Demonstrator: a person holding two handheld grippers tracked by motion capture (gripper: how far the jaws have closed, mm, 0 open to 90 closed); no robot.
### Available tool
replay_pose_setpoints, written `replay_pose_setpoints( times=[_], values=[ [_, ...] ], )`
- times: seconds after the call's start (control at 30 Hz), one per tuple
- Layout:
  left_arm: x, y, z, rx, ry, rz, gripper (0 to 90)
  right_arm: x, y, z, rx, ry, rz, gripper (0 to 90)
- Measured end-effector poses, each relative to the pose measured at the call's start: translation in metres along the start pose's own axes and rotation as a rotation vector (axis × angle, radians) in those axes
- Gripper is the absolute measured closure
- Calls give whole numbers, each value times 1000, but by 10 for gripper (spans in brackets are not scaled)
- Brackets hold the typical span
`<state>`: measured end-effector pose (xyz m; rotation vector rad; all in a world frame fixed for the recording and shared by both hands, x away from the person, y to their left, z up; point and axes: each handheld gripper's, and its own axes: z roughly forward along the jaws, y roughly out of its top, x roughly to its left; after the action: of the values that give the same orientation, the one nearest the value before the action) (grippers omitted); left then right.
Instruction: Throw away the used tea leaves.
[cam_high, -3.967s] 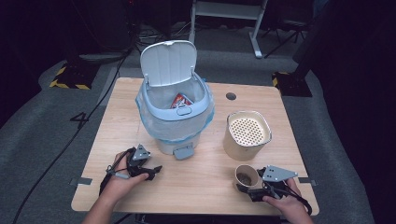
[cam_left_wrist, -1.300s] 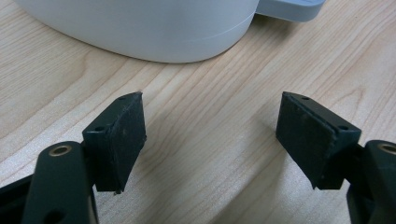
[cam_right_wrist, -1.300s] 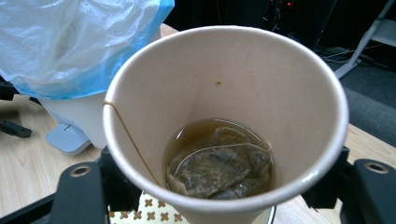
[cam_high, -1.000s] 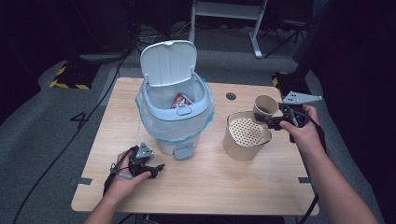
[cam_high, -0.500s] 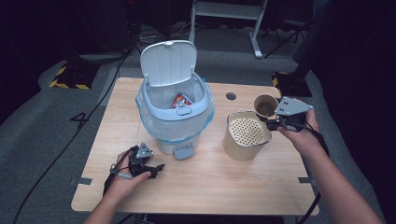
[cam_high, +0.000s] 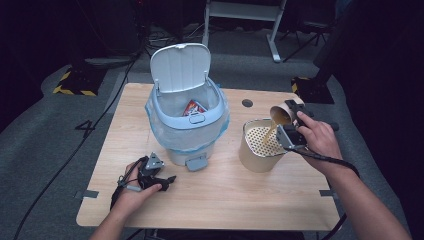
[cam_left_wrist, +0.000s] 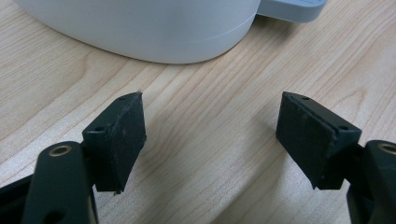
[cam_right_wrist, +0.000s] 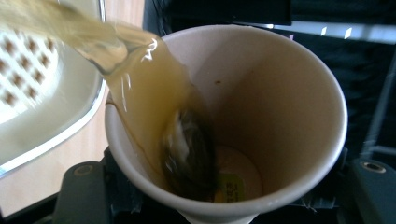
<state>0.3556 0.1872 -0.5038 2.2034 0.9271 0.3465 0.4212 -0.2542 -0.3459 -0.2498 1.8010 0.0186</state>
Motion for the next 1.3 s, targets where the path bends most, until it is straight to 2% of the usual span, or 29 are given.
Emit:
replay_pose_setpoints(
  times=[0.03, 0.07, 0.17, 0.2, 0.3, 0.4, 0.43, 0.57, 0.77, 1.3],
  values=[
    [0, 0, 0, 0, 1, 0, 244, 3, 2, 1, 18, -18, -49, 317],
    [0, 0, 0, 0, 0, 0, 244, 4, 2, 1, 27, -30, -78, 316],
    [0, 0, 0, 0, 0, 0, 244, 11, 5, 3, 66, -95, -243, 317],
    [0, 0, 0, 0, 0, 0, 244, 12, 5, 3, 79, -113, -282, 318],
    [0, 0, 0, 0, 0, 0, 245, 17, 8, 2, 118, -196, -439, 319],
    [0, 0, 0, 0, 0, 0, 245, 19, 11, -2, 147, -275, -551, 319],
    [0, 0, 0, 0, 0, 0, 244, 19, 12, -3, 151, -286, -571, 319],
    [0, 0, 0, 0, 0, 0, 244, 18, 14, -6, 158, -318, -602, 319],
    [0, 0, 0, 0, 0, 0, 244, 17, 17, -9, 141, -328, -628, 317],
    [0, 0, 0, 0, 0, 0, 245, 18, 18, -10, 148, -333, -635, 313]
  ],
)
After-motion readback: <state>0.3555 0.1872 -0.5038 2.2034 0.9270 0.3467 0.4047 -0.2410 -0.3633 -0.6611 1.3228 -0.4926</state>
